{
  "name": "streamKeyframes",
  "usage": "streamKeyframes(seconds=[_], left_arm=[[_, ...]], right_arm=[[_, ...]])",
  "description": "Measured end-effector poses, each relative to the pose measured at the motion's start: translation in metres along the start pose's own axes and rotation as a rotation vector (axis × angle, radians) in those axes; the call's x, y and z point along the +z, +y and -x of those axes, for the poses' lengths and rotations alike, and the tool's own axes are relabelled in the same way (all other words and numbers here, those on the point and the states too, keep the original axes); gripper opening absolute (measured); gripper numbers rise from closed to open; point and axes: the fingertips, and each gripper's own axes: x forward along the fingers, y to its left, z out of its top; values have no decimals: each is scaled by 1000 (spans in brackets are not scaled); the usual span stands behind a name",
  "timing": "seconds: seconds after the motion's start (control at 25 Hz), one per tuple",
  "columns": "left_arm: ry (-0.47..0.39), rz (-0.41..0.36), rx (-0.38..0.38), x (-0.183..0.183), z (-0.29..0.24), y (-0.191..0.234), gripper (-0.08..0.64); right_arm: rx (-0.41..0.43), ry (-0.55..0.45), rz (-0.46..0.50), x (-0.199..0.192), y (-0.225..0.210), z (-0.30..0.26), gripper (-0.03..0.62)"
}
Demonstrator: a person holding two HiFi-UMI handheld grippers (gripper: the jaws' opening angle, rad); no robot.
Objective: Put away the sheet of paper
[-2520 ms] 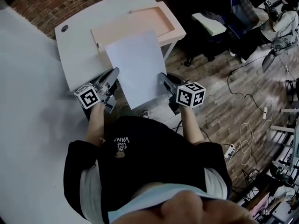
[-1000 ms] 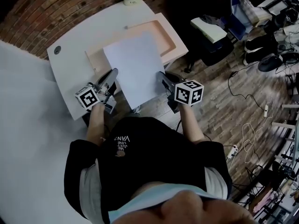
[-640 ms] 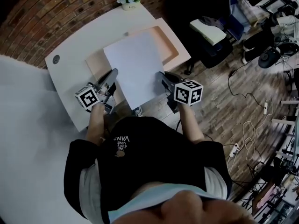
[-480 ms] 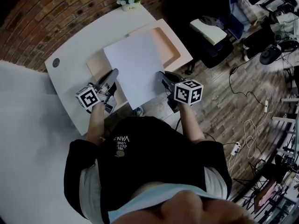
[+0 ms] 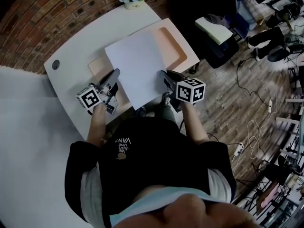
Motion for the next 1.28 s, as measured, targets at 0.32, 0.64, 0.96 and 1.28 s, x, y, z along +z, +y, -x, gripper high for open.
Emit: streamKeyframes(seconds=[0.32,0.64,0.96,1.28], left_arm=[[-37,-4,36,2,0,4,0],[-68,11,100,-2,-10,19,0],[-58,18,172,-9,-13,42,0],[-48,40,205,-18,-20,53,0]], right_arm=[[42,58,14,3,-9,-14,0],[81,118,17,5,-29,-31,0],[108,187,-3,-3,-45,-45,0],[112,247,0,-8,-56,-55,0]])
